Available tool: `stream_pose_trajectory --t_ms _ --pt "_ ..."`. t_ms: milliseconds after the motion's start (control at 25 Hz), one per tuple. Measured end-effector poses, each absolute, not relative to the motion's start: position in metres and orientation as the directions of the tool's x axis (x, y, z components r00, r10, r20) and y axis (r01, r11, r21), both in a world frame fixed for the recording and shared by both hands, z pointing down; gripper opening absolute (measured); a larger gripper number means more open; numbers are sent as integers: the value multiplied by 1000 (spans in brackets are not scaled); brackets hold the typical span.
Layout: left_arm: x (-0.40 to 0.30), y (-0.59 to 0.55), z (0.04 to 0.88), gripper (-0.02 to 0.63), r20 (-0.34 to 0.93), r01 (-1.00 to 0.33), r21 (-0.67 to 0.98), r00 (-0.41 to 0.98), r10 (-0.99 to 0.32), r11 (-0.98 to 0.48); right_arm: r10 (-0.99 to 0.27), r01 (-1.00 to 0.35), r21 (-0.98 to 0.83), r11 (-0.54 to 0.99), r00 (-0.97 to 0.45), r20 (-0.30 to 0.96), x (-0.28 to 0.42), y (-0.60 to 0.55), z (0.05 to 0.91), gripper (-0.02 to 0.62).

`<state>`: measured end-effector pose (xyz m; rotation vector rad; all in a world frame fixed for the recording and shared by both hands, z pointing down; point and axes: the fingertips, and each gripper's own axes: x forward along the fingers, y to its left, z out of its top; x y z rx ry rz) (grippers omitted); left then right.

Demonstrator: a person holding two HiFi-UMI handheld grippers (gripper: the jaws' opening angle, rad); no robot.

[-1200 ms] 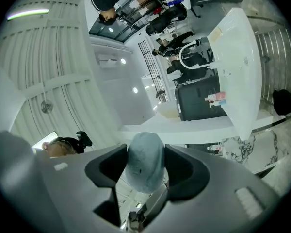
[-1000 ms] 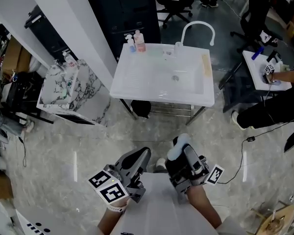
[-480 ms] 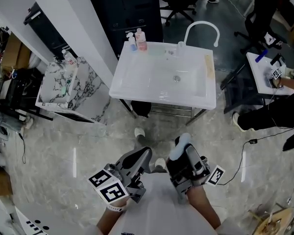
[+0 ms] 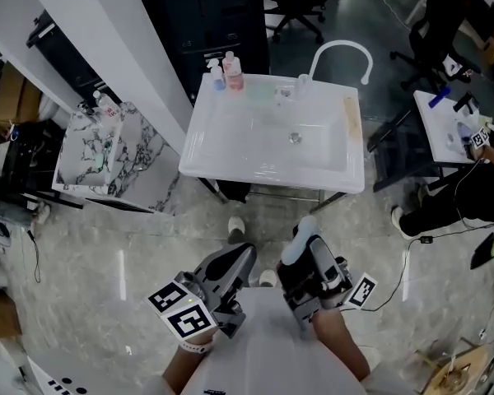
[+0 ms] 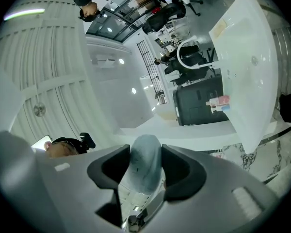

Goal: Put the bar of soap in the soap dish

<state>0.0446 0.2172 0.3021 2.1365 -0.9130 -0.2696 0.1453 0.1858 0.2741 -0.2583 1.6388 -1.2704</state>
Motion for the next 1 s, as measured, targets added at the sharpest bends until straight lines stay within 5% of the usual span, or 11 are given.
stream_pose_trajectory --t_ms 200,600,880,1000 --pt "29 175 299 9 95 -516 729 727 -680 -450 -694 374 -830 413 -461 -553 131 146 278 137" --pt "-2 88 289 9 83 -482 741 757 -648 -468 -725 355 -850 390 -451 -521 95 64 272 124" --pt "-2 47 265 13 -43 -313 737 863 -503 -599 -744 328 -862 387 -441 -502 72 15 272 123" --pt "-7 35 256 103 -90 -234 744 893 -441 -626 -748 319 -864 390 -438 -500 64 -3 272 123"
